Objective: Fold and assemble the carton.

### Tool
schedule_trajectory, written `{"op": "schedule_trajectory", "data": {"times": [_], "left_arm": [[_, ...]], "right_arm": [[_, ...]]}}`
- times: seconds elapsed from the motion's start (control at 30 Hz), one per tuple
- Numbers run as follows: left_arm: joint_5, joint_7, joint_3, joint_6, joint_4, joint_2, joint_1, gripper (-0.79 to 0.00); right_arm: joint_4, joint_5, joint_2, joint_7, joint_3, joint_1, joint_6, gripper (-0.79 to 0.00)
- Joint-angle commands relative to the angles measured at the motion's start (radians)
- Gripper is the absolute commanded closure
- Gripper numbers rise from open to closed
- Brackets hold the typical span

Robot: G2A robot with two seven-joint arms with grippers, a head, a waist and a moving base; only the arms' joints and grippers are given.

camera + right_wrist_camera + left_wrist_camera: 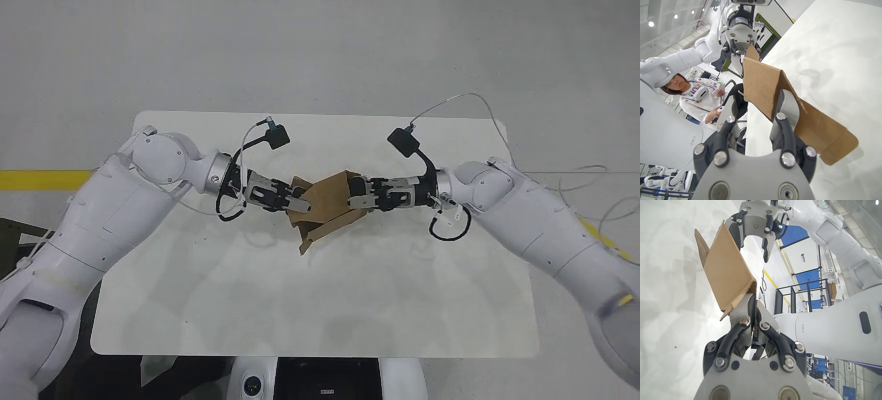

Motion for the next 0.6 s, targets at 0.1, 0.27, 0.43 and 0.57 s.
{"op": "schedule_trajectory", "data": {"times": [0.1, 0.27, 0.43, 0.57], "left_arm": [[-0.003, 0.005, 0.013, -0.004, 0.0, 0.005, -0.005, 0.0], [-0.005, 0.007, 0.025, -0.007, 0.006, 0.008, -0.012, 0.0], [-0.007, 0.008, 0.038, -0.008, 0.012, 0.012, -0.019, 0.0], [-0.007, 0.007, 0.051, -0.007, 0.017, 0.012, -0.024, 0.0]], "right_arm": [[0.006, 0.014, -0.019, -0.001, -0.035, 0.018, -0.001, -0.376], [0.019, 0.017, -0.031, -0.001, -0.035, 0.019, -0.001, -0.342], [0.017, 0.022, -0.033, 0.001, -0.035, 0.019, 0.001, -0.296], [-0.004, 0.03, -0.031, 0.013, -0.035, 0.02, 0.013, -0.234]]}}
